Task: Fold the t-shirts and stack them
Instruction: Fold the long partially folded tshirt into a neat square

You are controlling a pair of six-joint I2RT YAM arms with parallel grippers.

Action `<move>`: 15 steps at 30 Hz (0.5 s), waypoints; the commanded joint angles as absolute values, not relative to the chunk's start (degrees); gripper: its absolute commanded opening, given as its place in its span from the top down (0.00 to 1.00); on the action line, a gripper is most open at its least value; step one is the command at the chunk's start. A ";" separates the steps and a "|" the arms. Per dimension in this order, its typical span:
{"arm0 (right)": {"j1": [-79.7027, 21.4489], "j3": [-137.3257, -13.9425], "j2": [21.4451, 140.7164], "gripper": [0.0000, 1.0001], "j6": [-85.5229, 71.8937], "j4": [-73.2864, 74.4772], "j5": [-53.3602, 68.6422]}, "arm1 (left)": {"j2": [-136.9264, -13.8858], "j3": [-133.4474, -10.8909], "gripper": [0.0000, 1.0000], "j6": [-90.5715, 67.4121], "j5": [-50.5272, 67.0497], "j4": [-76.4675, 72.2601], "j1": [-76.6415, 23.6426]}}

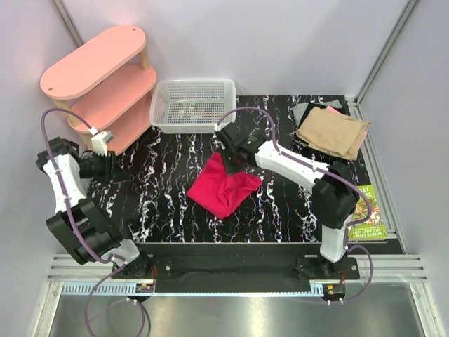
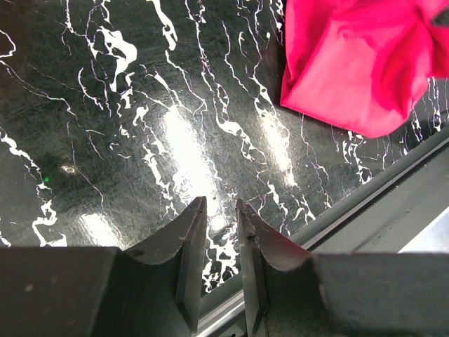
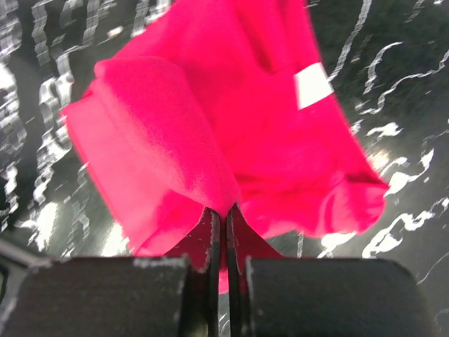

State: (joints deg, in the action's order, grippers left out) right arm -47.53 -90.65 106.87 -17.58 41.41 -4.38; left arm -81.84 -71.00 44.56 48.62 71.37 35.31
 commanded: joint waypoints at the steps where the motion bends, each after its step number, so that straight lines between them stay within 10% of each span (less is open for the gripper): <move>1: -42.64 -90.44 109.42 0.97 -14.51 36.48 2.00 | -80.16 -72.51 0.72 44.65 48.43 71.63 34.72; 11: -37.97 -92.55 117.16 0.52 -11.43 37.96 0.27 | -78.75 -71.72 0.72 47.98 46.85 74.09 32.96; 15: -36.57 -95.26 118.56 0.01 -10.81 40.69 -8.49 | -78.05 -70.84 0.72 49.13 46.14 74.97 32.43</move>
State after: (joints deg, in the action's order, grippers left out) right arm -38.04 -90.59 118.13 -12.36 38.96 -0.21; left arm -80.53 -71.00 46.63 46.81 73.47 33.01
